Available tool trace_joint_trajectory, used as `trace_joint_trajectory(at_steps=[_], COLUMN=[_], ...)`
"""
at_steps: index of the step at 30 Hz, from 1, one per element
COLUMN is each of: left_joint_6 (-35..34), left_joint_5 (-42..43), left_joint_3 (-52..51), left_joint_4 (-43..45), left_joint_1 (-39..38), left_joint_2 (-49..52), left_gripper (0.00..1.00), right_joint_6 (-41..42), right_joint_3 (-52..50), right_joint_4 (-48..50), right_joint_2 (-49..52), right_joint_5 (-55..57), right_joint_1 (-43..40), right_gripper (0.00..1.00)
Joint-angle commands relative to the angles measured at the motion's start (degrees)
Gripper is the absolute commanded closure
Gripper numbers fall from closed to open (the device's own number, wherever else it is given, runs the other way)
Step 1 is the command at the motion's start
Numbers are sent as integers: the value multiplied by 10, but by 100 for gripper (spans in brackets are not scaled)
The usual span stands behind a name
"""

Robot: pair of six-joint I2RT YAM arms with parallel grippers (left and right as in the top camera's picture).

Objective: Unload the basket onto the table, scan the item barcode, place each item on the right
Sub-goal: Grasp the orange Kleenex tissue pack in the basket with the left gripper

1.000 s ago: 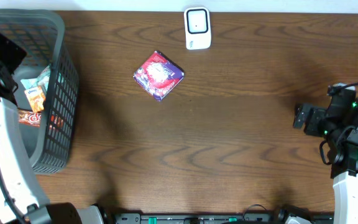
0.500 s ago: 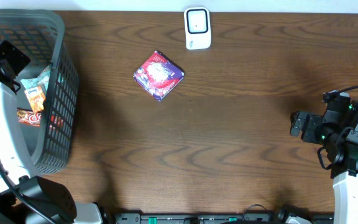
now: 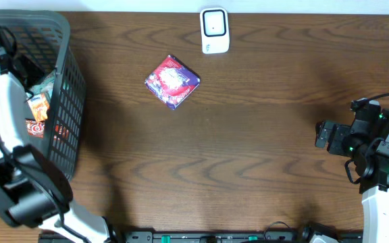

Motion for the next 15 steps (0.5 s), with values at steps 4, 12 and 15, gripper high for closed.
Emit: trace_joint_trajectory(at_steps=[4, 12, 15], left_joint_6=[5, 5, 5], left_joint_5=[-8, -1, 8], left_joint_3=[-7, -8, -9], left_joint_4=[-4, -7, -15], left_joint_1=[2, 2, 2], left_joint_2=[62, 95, 95], left_gripper=[22, 26, 33], right_joint_6=[5, 5, 5], right_joint_3=[10, 10, 10], right_joint_4=[-2, -2, -2], right_joint_2=[1, 1, 1], right_joint_5=[3, 3, 3], right_joint_1=[-2, -2, -2], right_gripper=[1, 1, 1])
